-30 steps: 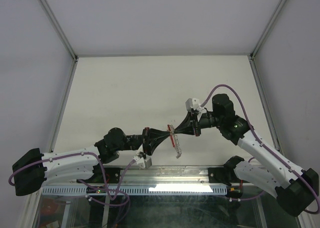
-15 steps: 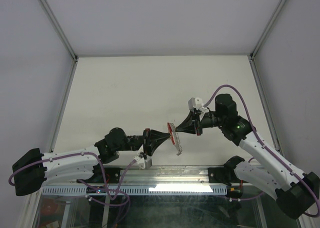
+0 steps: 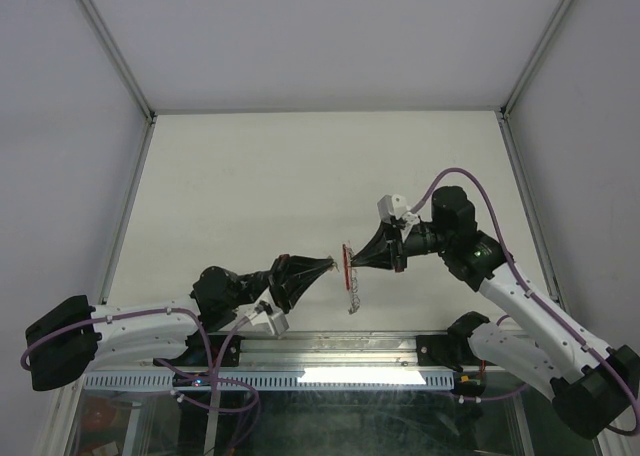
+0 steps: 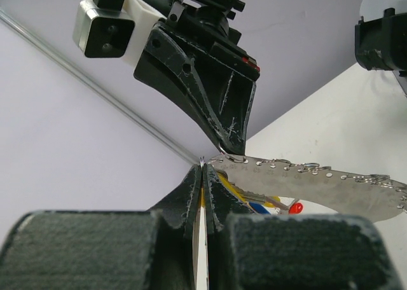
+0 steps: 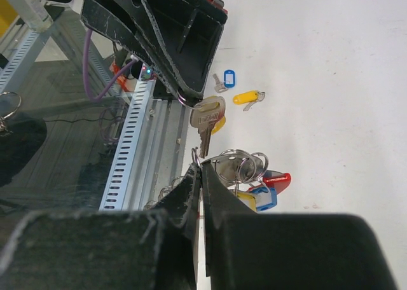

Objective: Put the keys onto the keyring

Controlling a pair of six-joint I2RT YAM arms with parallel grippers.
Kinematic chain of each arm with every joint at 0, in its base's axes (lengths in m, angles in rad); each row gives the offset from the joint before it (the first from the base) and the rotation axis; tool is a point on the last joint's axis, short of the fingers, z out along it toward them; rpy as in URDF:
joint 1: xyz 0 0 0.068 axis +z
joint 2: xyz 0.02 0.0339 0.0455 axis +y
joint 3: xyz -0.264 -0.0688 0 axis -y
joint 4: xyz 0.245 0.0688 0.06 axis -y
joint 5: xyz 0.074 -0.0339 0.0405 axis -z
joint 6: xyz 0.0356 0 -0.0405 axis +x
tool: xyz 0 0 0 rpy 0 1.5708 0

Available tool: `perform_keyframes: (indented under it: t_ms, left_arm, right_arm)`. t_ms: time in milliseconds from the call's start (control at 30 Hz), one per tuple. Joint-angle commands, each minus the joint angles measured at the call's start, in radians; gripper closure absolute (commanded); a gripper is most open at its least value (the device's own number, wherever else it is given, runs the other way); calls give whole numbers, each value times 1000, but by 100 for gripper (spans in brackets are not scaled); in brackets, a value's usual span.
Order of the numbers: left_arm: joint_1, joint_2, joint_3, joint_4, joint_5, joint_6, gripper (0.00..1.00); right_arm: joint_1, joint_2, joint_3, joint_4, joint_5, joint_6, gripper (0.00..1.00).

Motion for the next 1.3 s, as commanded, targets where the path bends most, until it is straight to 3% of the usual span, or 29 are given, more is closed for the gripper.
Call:
perform_keyframes:
  t_ms: [0, 400, 667, 900, 1267]
  left_arm:
    - [-10, -8, -15, 102, 22, 11, 100]
    - [-10, 39, -21, 107, 18, 88, 100]
    - [14, 180, -68, 378, 21, 23, 100]
    - [62, 271, -71, 523, 69, -35, 100]
    - [80, 243, -58, 470, 128, -53, 100]
  right_arm:
    - [-3, 30, 86, -1, -68, 47, 100]
    - [-2, 80, 58, 202, -121, 356, 100]
    - [-3, 103, -1, 314, -88, 485, 100]
    - [-4, 121, -19, 296, -82, 503, 100]
    - [-3, 132, -32, 303, -75, 517, 100]
